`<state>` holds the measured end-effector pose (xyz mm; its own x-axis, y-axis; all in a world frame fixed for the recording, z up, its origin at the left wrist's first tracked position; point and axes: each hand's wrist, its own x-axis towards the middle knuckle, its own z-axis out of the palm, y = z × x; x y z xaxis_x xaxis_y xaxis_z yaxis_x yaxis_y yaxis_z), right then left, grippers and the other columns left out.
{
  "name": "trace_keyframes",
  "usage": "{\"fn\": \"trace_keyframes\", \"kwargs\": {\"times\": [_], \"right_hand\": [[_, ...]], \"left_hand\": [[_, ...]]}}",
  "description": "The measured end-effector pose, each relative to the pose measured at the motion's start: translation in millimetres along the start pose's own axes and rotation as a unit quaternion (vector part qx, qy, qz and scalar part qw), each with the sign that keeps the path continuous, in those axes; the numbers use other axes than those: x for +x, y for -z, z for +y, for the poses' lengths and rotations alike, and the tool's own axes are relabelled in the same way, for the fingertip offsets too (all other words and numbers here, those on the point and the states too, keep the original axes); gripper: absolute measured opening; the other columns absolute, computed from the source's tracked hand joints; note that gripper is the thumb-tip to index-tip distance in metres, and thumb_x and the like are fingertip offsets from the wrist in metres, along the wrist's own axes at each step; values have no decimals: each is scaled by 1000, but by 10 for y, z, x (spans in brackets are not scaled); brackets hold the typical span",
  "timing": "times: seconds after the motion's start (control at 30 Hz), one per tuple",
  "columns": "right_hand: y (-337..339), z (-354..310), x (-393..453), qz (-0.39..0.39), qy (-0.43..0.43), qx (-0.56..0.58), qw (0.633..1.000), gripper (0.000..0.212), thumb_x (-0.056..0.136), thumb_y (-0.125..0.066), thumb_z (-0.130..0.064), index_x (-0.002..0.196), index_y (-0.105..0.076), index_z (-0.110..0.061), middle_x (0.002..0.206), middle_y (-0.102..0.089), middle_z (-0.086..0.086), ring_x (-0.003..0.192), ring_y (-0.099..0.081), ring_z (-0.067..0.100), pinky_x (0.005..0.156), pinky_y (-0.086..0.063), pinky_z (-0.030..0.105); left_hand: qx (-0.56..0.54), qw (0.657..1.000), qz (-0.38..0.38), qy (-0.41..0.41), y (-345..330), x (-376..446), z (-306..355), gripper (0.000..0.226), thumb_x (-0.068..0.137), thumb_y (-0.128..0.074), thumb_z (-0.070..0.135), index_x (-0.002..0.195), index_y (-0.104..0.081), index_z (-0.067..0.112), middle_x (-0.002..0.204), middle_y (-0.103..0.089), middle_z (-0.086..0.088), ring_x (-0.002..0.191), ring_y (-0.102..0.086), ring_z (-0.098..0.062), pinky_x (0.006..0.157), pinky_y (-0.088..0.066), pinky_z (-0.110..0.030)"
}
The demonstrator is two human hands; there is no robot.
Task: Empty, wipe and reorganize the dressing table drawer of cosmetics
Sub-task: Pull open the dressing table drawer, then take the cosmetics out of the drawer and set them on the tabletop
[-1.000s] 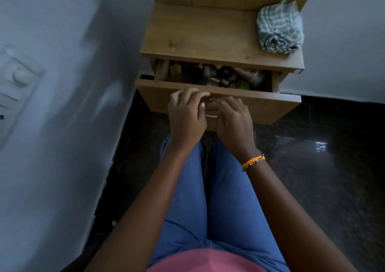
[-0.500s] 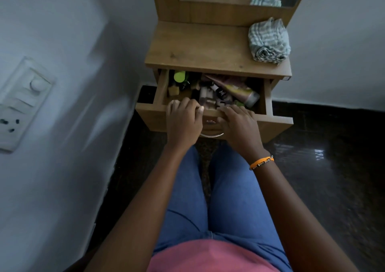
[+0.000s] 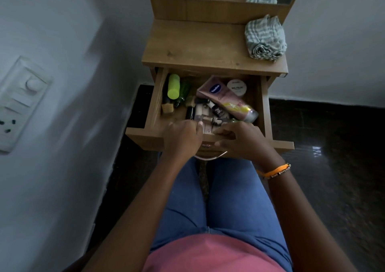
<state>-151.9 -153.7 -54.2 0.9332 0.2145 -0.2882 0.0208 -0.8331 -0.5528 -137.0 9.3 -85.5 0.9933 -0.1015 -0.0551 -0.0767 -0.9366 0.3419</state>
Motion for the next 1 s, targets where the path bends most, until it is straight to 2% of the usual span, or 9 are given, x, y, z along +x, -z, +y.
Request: {"fn": "trace_keyframes", "kwargs": {"times": [0.13,0.2,0.3,0.37,0.5,0.67,0.77,0.87,1.0], "right_hand": [[51,36,31,-51,31,54,997,14,86,-62,-27,93,-68,-17,84,-60,-9,78,-56,7,68,-44,14],[38,95,141,46,21,75,996,14,89,-59,-23,97,-66,-15,88,-60,-7,76,-55,6,65,-43,12],[-18,353,455,205,-48,-44,977,34,86,-62,-25,119,-56,-16,114,-59,4,100,-55,20,85,-48,31],[-39,501,620,176,-93,-122,972,44,84,-61,-31,123,-49,-13,119,-57,9,106,-52,26,94,-42,37],[-8,521,712,98,-119,-147,977,54,83,-62,-29,129,-42,-8,126,-52,16,119,-47,34,102,-36,43],[-8,415,532,145,-73,-202,966,53,86,-59,-29,130,-38,-9,128,-48,13,118,-45,30,100,-36,43],[110,297,388,145,-46,-185,971,60,87,-58,-29,137,-30,-12,134,-41,12,123,-40,30,103,-32,47],[305,128,417,167,-27,-128,977,64,89,-54,-27,142,-22,-14,137,-38,12,124,-38,33,103,-32,51],[590,-32,747,239,-59,-82,966,54,90,-51,-31,134,-33,-5,133,-43,19,121,-39,40,97,-38,54]], "left_hand": [[0,999,-48,6,-10,14,-6,43,98,-35,37,68,-55,14,67,-55,-6,67,-53,-25,61,-34,-30],[0,999,-47,5,-28,31,-23,44,98,-35,39,67,-55,15,69,-60,-9,71,-58,-28,62,-36,-31],[-3,998,-60,20,-18,59,-23,46,97,-36,41,63,-50,15,59,-50,-1,69,-56,-26,62,-37,-30],[-10,997,-74,34,-1,68,-10,48,96,-38,43,59,-49,14,56,-46,1,66,-54,-25,62,-36,-30],[-28,993,-106,50,49,144,-10,45,96,-39,41,68,-58,12,64,-55,-2,62,-51,-18,54,-31,-28],[-74,992,-79,64,109,263,19,30,95,-42,28,81,-64,13,71,-59,-1,62,-51,-12,52,-29,-26],[-78,992,-69,69,108,255,41,28,97,-42,29,83,-61,14,69,-55,1,61,-50,-12,49,-27,-26],[-67,995,-70,38,91,232,55,28,97,-42,26,94,-66,11,85,-63,-8,73,-60,-21,56,-32,-27],[-73,996,-52,-8,88,203,31,25,94,-42,21,74,-56,14,91,-66,-14,82,-62,-29,60,-34,-29]]}}
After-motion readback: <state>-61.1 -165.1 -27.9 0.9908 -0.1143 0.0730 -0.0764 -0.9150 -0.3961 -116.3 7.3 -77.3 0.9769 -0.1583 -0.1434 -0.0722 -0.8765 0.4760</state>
